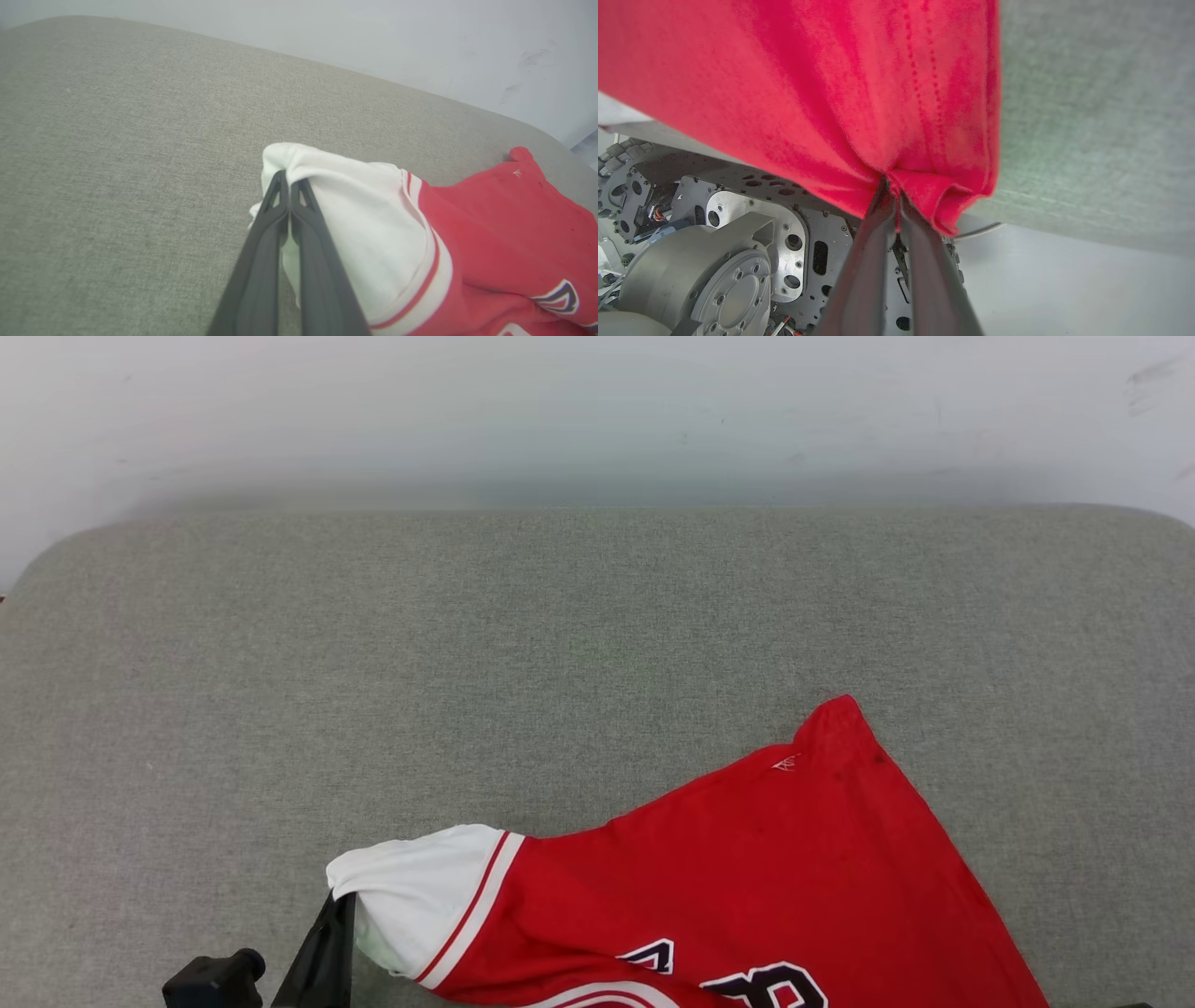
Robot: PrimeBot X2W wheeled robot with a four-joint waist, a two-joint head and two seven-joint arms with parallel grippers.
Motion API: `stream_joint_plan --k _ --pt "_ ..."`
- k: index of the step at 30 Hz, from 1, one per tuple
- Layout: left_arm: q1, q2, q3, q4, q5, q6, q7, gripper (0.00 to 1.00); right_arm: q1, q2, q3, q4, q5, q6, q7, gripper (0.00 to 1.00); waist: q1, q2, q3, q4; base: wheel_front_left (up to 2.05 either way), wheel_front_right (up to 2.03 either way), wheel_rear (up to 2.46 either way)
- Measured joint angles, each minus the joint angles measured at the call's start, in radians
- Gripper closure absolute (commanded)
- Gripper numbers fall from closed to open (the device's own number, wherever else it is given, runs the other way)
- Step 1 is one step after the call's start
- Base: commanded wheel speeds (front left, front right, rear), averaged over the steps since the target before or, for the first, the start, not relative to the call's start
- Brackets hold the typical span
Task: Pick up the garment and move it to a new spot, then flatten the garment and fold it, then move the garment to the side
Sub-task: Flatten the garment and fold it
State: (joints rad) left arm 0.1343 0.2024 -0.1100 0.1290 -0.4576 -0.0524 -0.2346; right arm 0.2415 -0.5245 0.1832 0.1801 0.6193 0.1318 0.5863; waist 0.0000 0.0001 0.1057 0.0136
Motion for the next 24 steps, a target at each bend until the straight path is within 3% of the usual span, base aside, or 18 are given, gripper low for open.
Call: stream_joint_plan --k 4,9,15,24 --pt "0.0 0.002 -0.002 0.001 0.0 0.003 0.0 1.0 -0.018 0.013 -0.032 -0.036 0.015 0.002 -0.026 0.0 -0.0001 0.0 -0.009 0.0 0.0 0.0 0.0" --pt "0.0 0.005 -0.009 -0.006 0.004 0.005 0.002 1.0 -0.163 0.008 -0.106 -0.159 0.015 -0.001 -0.08 0.0 0.0 0.0 -0.018 0.009 0.0 0.0 0.0" --pt "-0.013 0.012 -0.022 -0.026 0.007 0.005 0.011 1.0 -0.336 -0.015 -0.137 -0.273 -0.022 -0.001 -0.063 0.0 0.0 0.0 -0.006 0.031 0.0 0.0 0.0" --pt "-0.064 0.009 -0.057 -0.042 0.021 -0.004 0.013 1.0 -0.642 -0.066 -0.002 -0.231 -0.075 -0.001 0.074 0.0 0.0001 0.0 0.049 0.079 0.0 0.0 0.0"
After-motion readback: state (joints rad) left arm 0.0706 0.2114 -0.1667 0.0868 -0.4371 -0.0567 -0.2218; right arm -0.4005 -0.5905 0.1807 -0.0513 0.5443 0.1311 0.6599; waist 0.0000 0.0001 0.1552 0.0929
